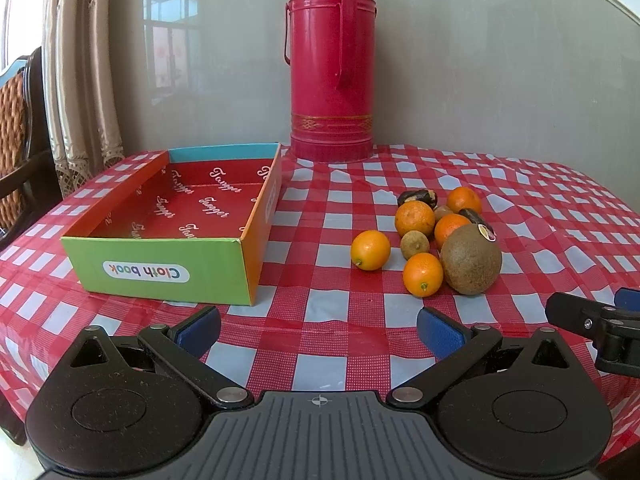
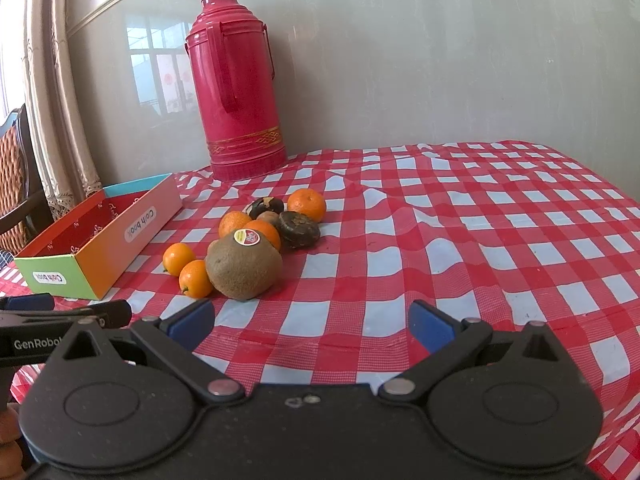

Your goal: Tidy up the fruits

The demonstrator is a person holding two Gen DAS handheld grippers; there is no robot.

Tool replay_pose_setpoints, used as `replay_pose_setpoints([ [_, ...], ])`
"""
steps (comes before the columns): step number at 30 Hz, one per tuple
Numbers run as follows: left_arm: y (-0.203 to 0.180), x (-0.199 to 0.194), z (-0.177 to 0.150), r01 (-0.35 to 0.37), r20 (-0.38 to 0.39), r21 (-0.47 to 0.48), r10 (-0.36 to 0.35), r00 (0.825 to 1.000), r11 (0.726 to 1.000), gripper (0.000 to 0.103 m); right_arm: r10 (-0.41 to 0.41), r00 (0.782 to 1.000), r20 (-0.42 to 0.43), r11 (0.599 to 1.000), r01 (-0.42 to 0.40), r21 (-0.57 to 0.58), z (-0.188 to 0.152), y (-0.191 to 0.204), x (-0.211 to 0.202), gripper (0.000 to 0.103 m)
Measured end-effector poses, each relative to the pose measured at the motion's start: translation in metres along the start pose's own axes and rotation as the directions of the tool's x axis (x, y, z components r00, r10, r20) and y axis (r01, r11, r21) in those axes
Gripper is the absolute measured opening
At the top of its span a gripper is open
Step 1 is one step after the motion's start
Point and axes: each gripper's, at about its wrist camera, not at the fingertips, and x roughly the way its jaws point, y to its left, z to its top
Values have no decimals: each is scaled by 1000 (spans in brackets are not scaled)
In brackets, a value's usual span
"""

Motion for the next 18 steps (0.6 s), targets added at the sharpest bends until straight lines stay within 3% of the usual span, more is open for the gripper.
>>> replay_pose_setpoints([
  [18, 0, -1, 1, -1, 4, 1, 1, 1000, 1000, 103, -3, 1000, 1, 1000, 3, -2, 0, 0, 0, 98],
])
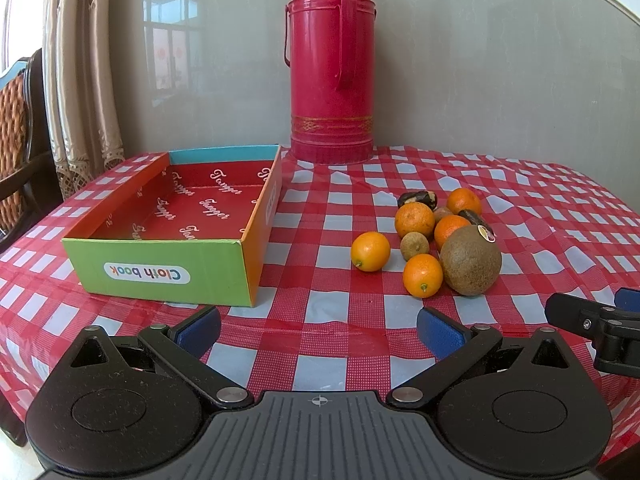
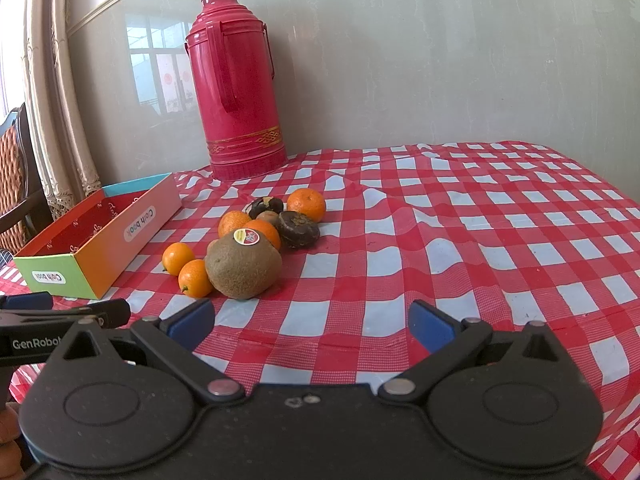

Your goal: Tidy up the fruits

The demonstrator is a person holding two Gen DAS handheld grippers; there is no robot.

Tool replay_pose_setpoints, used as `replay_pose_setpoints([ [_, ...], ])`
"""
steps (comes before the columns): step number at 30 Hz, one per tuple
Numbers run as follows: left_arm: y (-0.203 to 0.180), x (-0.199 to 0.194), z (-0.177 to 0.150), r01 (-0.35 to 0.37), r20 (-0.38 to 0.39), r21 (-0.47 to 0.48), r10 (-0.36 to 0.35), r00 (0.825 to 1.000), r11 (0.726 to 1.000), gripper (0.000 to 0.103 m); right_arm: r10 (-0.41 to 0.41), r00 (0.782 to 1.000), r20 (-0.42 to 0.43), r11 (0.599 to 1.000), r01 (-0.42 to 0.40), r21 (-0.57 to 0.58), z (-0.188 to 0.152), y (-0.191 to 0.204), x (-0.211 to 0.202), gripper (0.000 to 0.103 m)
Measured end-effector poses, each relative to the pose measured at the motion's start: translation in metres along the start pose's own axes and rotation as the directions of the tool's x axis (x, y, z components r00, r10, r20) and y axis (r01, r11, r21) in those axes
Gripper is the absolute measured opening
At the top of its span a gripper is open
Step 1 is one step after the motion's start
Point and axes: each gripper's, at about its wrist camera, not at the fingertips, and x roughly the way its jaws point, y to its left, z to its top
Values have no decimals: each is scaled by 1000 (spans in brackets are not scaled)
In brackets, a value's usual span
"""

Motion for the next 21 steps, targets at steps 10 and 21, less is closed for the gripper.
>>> replay_pose_setpoints([
  [10, 1, 0, 0, 1, 3, -2, -1, 1000, 1000, 103, -3, 1000, -2, 1000, 3, 5, 0, -1, 0, 98],
  [21, 3, -1, -1, 1, 9, 5, -1, 1000, 1000, 103, -8, 1000, -5, 1000, 8, 6, 0, 0, 2, 98],
])
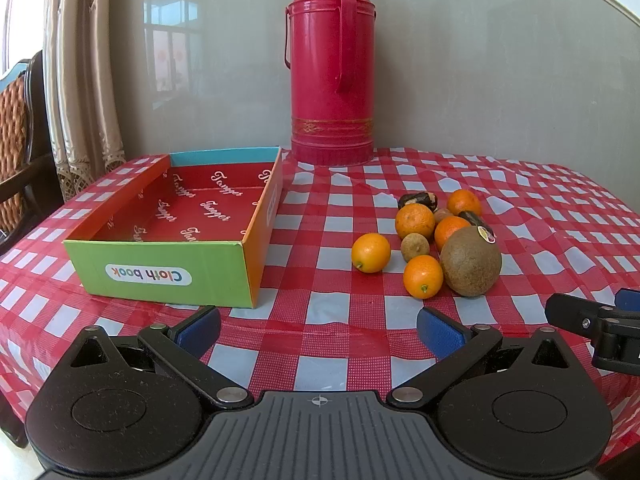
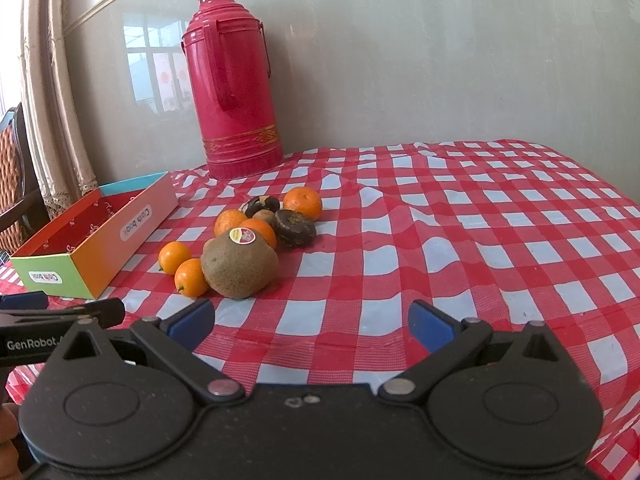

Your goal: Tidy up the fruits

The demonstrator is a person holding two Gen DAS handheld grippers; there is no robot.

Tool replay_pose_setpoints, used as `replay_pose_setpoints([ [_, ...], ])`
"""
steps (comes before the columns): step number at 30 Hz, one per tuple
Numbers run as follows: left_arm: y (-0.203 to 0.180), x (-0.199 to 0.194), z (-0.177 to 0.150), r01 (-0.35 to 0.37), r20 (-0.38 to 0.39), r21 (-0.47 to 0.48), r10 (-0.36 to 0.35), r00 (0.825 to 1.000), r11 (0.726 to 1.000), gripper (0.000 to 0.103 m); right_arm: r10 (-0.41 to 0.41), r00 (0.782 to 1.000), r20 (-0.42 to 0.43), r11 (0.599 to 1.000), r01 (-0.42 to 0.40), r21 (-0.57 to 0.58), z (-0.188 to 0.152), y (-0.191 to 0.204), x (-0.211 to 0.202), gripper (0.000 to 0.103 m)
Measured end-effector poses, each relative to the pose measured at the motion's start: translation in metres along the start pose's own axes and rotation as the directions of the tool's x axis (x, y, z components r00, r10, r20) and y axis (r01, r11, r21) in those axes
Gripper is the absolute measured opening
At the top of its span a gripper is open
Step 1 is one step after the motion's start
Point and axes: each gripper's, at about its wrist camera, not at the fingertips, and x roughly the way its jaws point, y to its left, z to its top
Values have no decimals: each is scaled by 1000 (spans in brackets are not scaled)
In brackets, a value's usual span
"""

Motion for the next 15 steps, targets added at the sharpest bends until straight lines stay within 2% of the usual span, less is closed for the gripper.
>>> replay_pose_setpoints([
  [15, -4, -4, -1, -10, 19, 24, 10, 1000, 1000, 103, -9, 1000, 18, 1000, 8, 30, 1, -6, -4, 98],
])
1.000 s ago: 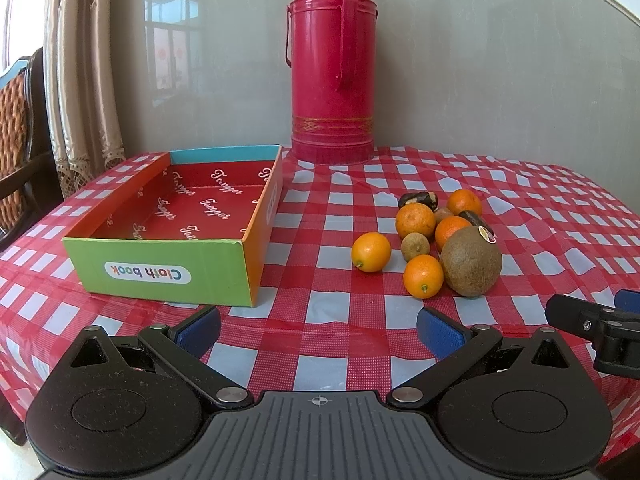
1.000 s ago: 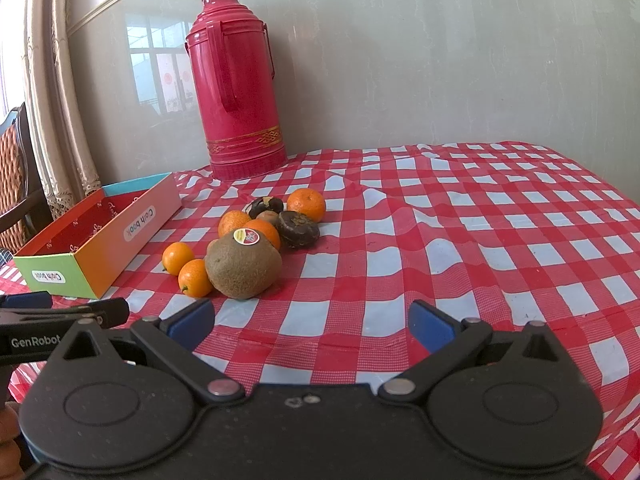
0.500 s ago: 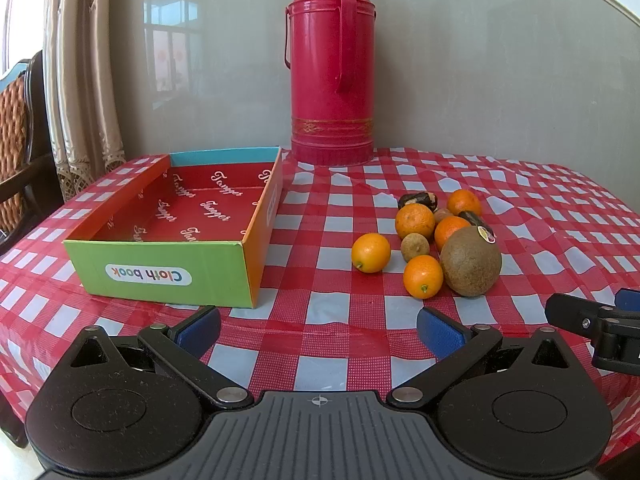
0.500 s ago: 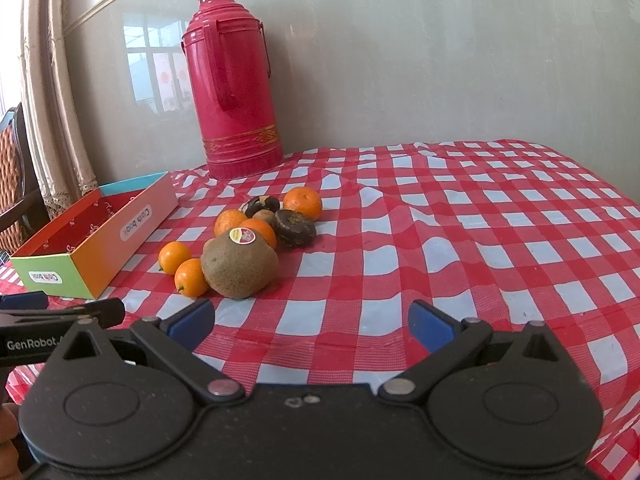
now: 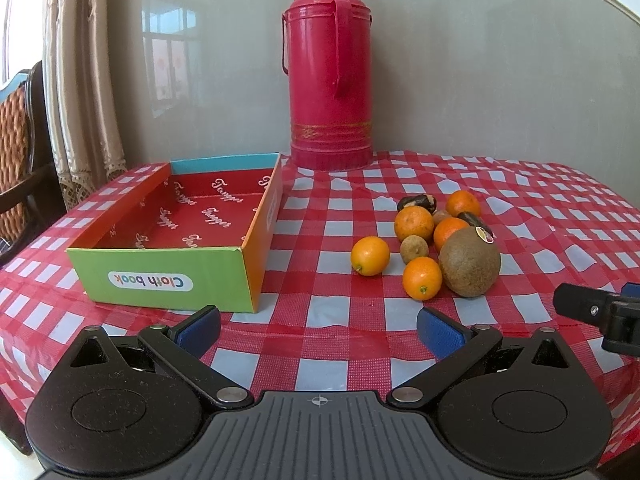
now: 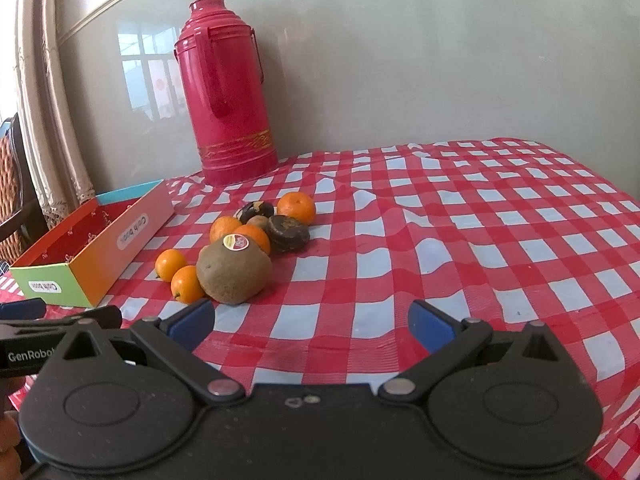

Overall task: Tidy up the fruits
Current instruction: 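Reach the left gripper to the large brown fruit and close on it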

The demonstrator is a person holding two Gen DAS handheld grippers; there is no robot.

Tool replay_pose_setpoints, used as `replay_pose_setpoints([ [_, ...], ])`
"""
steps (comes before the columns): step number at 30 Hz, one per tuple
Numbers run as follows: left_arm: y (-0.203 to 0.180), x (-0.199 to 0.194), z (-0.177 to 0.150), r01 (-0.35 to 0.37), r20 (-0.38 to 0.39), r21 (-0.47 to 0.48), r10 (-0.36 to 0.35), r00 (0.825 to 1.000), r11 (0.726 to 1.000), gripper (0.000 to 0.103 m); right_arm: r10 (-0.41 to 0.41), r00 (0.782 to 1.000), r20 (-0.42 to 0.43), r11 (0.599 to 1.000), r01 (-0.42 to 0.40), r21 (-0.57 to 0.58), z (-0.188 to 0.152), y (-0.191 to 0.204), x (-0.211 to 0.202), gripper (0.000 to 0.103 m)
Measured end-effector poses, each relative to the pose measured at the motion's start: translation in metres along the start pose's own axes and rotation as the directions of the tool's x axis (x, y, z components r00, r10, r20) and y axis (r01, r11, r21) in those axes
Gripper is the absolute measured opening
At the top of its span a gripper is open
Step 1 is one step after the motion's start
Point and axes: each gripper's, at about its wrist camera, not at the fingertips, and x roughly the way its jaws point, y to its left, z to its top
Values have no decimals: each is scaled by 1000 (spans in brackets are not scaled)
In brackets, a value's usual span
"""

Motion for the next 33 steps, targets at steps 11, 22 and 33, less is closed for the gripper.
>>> replay_pose_setpoints([
  [11, -13, -11, 0, -5, 53, 108, -1, 999, 994, 103, -16, 996, 84, 992, 6, 123, 2, -26, -18, 98],
  [22, -62, -11, 28, 75, 88, 296, -105, 990, 952, 103, -97, 981, 170, 968, 53, 247, 5, -57, -31, 98],
  [33, -112, 15, 43, 143, 48, 427, -180, 982, 893, 103, -100, 975, 200, 923, 16, 386, 3, -92, -39, 98],
])
